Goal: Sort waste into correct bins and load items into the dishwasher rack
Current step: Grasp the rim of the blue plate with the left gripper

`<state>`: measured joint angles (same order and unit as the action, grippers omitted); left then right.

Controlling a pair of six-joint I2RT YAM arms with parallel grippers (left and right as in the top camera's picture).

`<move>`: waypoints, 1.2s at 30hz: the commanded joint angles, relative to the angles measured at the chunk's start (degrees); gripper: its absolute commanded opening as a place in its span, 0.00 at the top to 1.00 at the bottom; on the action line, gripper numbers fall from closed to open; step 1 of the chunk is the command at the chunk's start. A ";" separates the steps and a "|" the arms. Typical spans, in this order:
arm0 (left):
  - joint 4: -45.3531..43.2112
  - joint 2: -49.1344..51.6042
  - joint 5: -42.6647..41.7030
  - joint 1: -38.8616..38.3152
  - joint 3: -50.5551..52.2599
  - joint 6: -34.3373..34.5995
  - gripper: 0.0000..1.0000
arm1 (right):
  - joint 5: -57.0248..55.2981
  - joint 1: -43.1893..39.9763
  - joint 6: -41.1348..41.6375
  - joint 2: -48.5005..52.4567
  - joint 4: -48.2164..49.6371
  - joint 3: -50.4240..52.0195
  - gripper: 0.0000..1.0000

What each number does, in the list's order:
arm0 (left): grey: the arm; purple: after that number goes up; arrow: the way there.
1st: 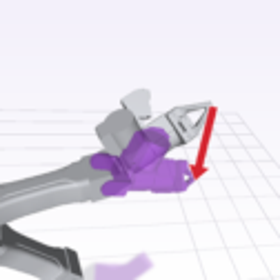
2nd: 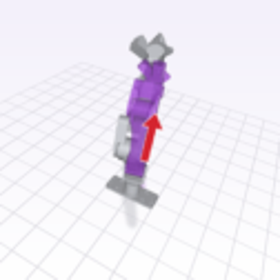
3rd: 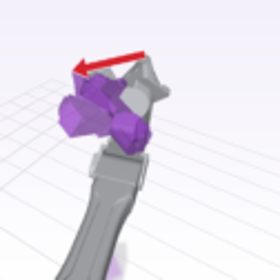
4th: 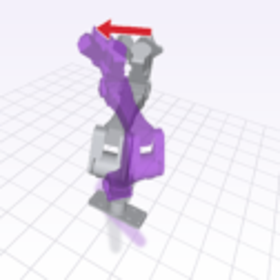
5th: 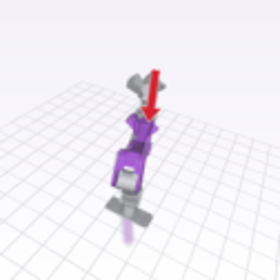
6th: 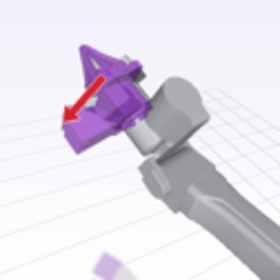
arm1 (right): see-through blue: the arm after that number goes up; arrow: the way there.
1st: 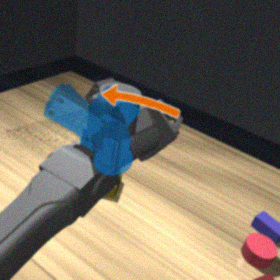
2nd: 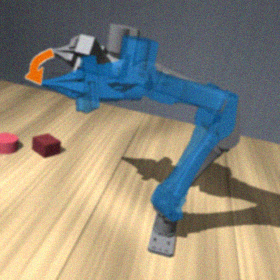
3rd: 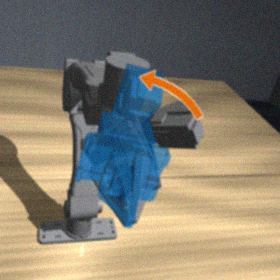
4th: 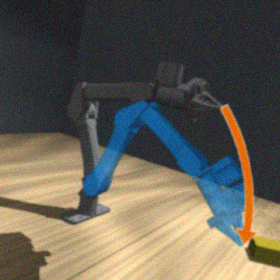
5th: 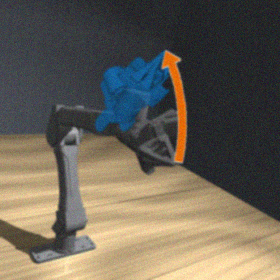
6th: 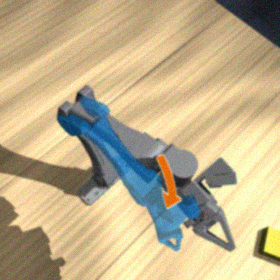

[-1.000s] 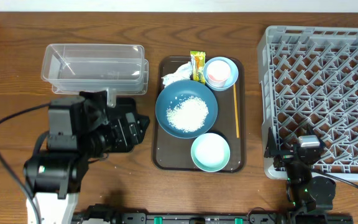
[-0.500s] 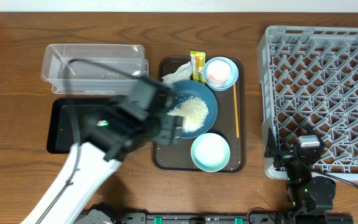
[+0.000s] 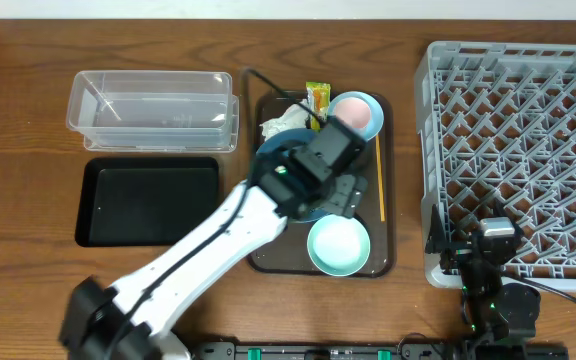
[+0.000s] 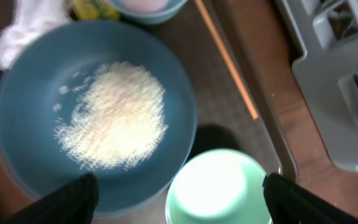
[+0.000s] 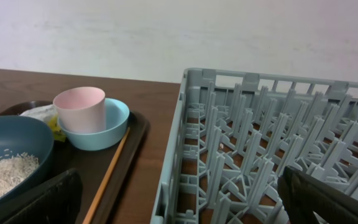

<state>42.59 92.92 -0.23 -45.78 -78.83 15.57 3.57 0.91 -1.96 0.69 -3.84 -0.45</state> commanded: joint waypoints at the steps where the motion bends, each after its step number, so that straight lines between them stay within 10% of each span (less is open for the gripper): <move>1: -2.19 4.02 2.54 -0.44 -0.81 -0.48 0.18 | -0.33 -0.48 -0.48 -0.31 -0.22 0.13 0.01; 36: -12.92 23.98 16.46 -5.20 -0.81 -0.28 0.44 | -0.33 -0.48 -0.48 -0.31 -0.22 0.13 0.01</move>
<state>29.69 116.95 15.07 -51.11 -78.83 15.20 3.57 0.91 -1.96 0.69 -3.86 -0.45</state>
